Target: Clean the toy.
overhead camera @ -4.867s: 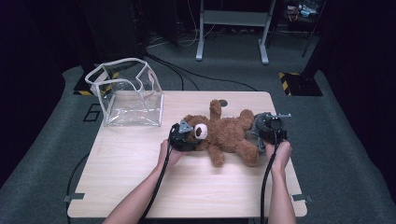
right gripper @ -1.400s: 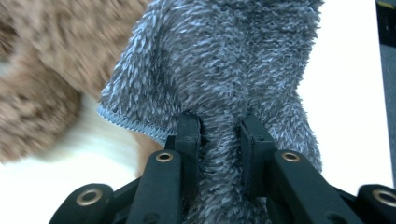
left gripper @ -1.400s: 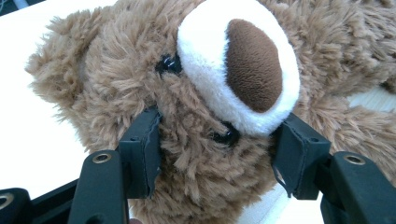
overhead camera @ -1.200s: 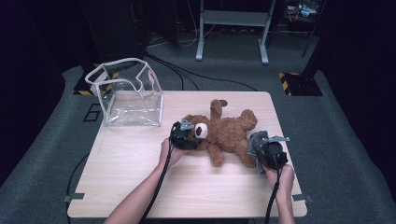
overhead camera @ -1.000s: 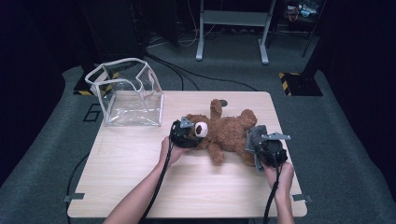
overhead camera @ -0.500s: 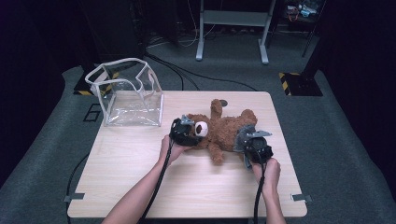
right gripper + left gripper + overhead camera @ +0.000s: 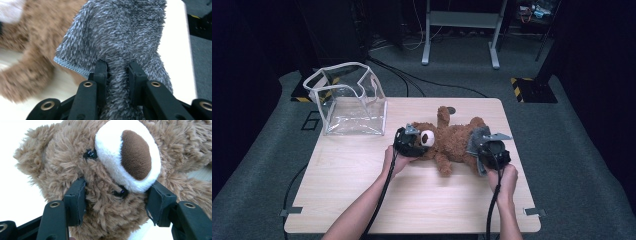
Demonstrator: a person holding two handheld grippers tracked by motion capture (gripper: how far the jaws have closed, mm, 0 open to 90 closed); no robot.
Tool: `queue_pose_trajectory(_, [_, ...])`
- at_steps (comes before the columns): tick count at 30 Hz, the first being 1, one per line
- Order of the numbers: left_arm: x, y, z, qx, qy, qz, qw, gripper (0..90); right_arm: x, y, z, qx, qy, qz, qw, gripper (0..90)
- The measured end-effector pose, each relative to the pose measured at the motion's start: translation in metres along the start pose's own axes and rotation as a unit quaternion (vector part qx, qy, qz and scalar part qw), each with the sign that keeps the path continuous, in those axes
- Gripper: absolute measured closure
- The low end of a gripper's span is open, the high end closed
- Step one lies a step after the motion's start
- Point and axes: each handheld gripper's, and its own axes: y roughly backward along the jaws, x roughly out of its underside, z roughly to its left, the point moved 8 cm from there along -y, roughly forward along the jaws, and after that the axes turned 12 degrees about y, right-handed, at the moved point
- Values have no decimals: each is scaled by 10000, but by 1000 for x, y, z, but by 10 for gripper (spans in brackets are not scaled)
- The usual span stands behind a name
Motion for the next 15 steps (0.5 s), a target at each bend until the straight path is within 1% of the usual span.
queue_pose_trajectory(2, [0,0,0,-23,-23,6,10000,396,-4,-13,8,0,61,164,9998,723])
queue_pose_trajectory(4, [0,0,0,-50,-48,27,10000,396,-1,-24,9,82,166,279,9994,726])
queue_pose_trajectory(5, [1,1,0,-55,-75,38,10000,396,2,-27,9,58,123,305,9994,727])
queue_pose_trajectory(6, [1,0,-2,-40,-19,-8,10000,396,6,-28,9,28,84,315,9995,727])
queue_pose_trajectory(7, [1,0,-2,-48,-33,-20,10000,396,10,-29,8,19,34,283,9996,728])
queue_pose_trajectory(9, [2,0,-2,-40,-60,11,10000,396,18,-26,6,18,14,278,9996,728])
queue_pose_trajectory(13, [1,0,-1,-36,-49,-13,10000,396,35,-18,-3,128,-8,437,9990,728])
queue_pose_trajectory(15, [1,0,0,-17,-60,9,10000,396,45,-15,-7,111,-59,516,9986,727])
